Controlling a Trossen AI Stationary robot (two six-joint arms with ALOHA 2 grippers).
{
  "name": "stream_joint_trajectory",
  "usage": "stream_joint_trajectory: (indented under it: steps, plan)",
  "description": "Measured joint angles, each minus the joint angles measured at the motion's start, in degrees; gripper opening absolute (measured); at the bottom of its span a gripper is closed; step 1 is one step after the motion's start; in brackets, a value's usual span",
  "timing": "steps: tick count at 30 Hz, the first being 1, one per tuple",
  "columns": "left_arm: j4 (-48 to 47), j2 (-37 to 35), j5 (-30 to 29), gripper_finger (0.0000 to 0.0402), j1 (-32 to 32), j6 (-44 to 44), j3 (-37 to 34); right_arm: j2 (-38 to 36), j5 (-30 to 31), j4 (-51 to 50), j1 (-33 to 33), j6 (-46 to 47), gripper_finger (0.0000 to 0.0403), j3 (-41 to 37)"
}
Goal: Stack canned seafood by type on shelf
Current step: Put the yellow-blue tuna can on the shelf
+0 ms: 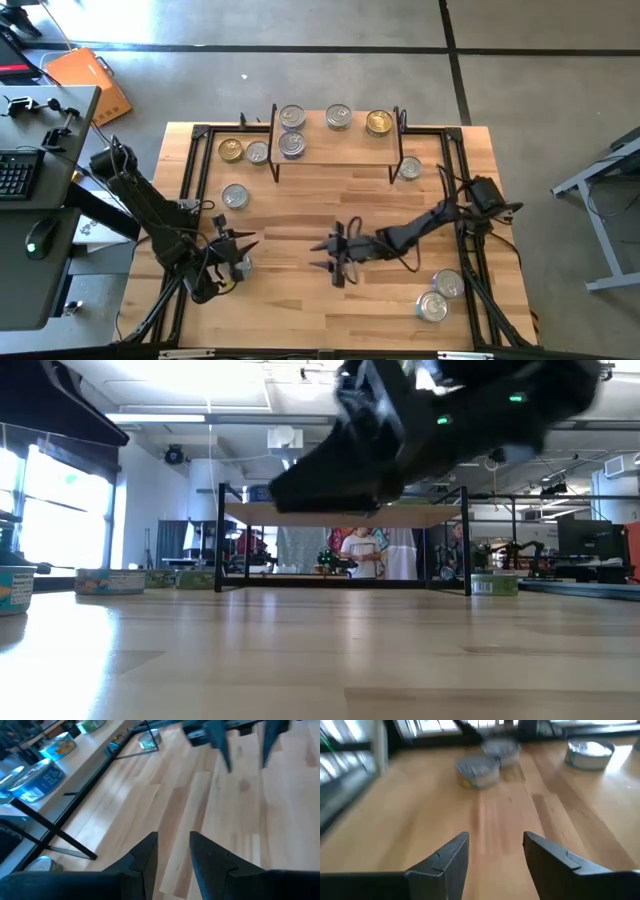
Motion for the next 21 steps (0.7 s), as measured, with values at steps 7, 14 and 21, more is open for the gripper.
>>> stream_joint_trajectory:
  steps: [7, 14, 21]
  plan:
    - [0.0, 0.0, -0.14, 0.0106, 3.52, -4.45, 0.0, 0.04, 7.73, 17.12, 3.77, -0.11, 0.0181, -6.97]
    - [1.69, 0.0, -0.14, 0.0106, 4.46, -6.92, 0.0, 0.04, 7.95, 19.93, 4.16, 0.15, 0.0181, -7.53]
    - [10.09, 1.69, -0.69, 0.0106, 4.3, -2.09, 0.0, 0.09, 7.97, 19.95, 4.21, -0.32, 0.0181, -5.15]
